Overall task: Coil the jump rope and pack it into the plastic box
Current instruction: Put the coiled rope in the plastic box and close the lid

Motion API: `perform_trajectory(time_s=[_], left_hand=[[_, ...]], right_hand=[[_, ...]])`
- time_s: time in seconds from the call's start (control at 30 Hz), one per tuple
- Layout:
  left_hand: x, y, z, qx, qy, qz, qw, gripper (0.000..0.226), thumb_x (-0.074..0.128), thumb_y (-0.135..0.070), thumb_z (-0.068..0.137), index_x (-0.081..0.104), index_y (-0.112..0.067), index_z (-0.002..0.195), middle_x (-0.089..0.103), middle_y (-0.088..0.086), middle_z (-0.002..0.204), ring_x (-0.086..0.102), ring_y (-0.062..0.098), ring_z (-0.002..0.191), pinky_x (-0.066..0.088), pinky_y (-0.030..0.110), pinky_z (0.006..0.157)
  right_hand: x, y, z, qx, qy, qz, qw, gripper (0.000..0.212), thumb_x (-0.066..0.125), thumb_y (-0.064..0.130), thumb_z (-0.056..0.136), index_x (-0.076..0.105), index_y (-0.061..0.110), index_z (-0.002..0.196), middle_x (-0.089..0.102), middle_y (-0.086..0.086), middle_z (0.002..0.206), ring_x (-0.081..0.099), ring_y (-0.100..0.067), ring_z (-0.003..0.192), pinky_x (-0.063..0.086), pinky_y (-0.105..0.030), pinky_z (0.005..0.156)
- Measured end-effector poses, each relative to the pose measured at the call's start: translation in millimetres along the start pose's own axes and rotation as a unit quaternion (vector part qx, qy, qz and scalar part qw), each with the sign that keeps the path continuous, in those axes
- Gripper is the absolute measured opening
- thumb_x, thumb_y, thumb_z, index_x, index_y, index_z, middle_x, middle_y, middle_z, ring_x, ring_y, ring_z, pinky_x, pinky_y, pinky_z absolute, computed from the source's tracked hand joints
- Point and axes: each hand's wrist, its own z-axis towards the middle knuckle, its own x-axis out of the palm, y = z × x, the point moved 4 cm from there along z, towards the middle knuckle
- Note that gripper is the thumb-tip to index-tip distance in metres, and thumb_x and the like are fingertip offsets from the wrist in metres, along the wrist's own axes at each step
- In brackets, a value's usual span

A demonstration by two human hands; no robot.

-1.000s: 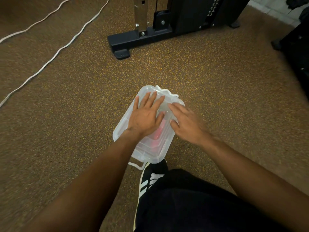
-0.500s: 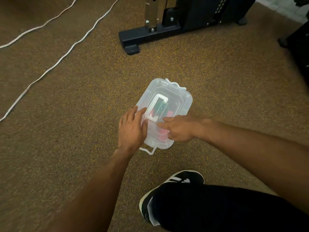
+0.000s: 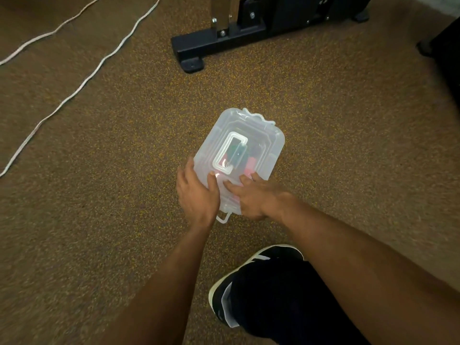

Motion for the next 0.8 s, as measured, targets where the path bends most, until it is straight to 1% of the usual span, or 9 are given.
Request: perform_trajectory(time_s=[0.07,0.17,0.23,0.37,0.47,0.57,0.67,0.73,0.8], left_hand=[[2,14,-12,-0.135,0.013,-0.151,0.979,0.062,0.052,-0.049,0.088,0.037,-0.026,0.143,0.055,0.009,0.139,0.056,0.028,0.123,0.048,0.053,0.101],[4,27,-27,-0.304,0.045,-0.337,0.89,0.055,0.057,-0.044,0.089,0.041,-0.026,0.138,0.067,0.007,0.12,0.068,0.025,0.101,0.057,0.05,0.088],[-1,32,-29,-0.334,0.041,-0.347,0.876,0.052,0.06,-0.035,0.092,0.041,-0.021,0.139,0.066,0.008,0.12,0.067,0.025,0.102,0.056,0.049,0.09],[-11,34,-23,-0.316,0.019,-0.317,0.894,0.052,0.07,-0.02,0.089,0.044,-0.024,0.134,0.067,0.01,0.114,0.072,0.029,0.092,0.06,0.05,0.08],[-16,24,-29,-0.23,-0.004,-0.183,0.956,0.058,0.069,-0.016,0.087,0.042,-0.026,0.137,0.064,0.005,0.114,0.069,0.025,0.094,0.06,0.05,0.079],[-20,10,-51,-0.032,0.043,-0.039,0.998,0.065,0.057,-0.004,0.09,0.035,-0.023,0.147,0.059,0.009,0.131,0.064,0.024,0.105,0.056,0.043,0.091],[-27,10,-60,0.128,0.122,0.127,0.976,0.068,0.052,0.0,0.094,0.031,-0.027,0.152,0.037,0.022,0.151,0.055,0.032,0.123,0.051,0.044,0.096],[-32,12,-52,0.168,0.146,0.206,0.953,0.073,0.057,-0.002,0.093,0.025,-0.029,0.153,0.034,0.022,0.15,0.064,0.03,0.106,0.06,0.041,0.079],[-32,11,-43,0.211,0.159,0.269,0.926,0.08,0.062,-0.001,0.09,0.022,-0.029,0.153,0.034,0.019,0.149,0.068,0.027,0.089,0.06,0.036,0.062]], right_hand=[[-1,-1,-1,0.002,0.004,0.013,1.0,0.077,0.042,0.023,0.1,-0.008,0.043,0.154,-0.005,-0.001,0.168,-0.006,-0.031,0.153,0.023,-0.06,0.116],[0,0,-3,0.001,0.005,0.018,1.0,0.081,0.045,0.018,0.098,-0.008,0.042,0.155,-0.005,-0.001,0.168,-0.007,-0.031,0.153,0.022,-0.059,0.116],[1,-1,-3,-0.001,0.003,0.013,1.0,0.085,0.048,0.015,0.097,-0.008,0.043,0.154,-0.005,-0.001,0.168,-0.006,-0.031,0.153,0.023,-0.059,0.115],[-1,1,0,0.003,0.006,-0.007,1.0,0.091,0.049,0.007,0.095,-0.01,0.044,0.154,-0.005,-0.003,0.167,-0.006,-0.034,0.153,0.021,-0.061,0.114],[-3,1,0,0.008,0.016,-0.021,1.0,0.09,0.047,0.006,0.096,-0.011,0.043,0.154,-0.006,-0.004,0.167,-0.006,-0.034,0.152,0.02,-0.061,0.114],[-4,0,1,0.001,0.02,-0.027,0.999,0.09,0.046,0.004,0.096,-0.012,0.042,0.154,-0.006,-0.005,0.167,-0.006,-0.034,0.152,0.02,-0.061,0.114],[-5,-1,0,0.0,0.02,-0.036,0.999,0.089,0.046,0.005,0.097,-0.012,0.041,0.154,-0.005,-0.005,0.167,-0.006,-0.034,0.152,0.02,-0.061,0.115],[-5,-1,-1,-0.001,0.018,-0.036,0.999,0.089,0.047,0.006,0.097,-0.012,0.042,0.154,-0.005,-0.004,0.167,-0.006,-0.034,0.153,0.02,-0.06,0.115],[-4,-1,-1,-0.001,0.018,-0.034,0.999,0.089,0.046,0.007,0.097,-0.012,0.042,0.154,-0.006,-0.004,0.167,-0.006,-0.033,0.153,0.02,-0.06,0.115]])
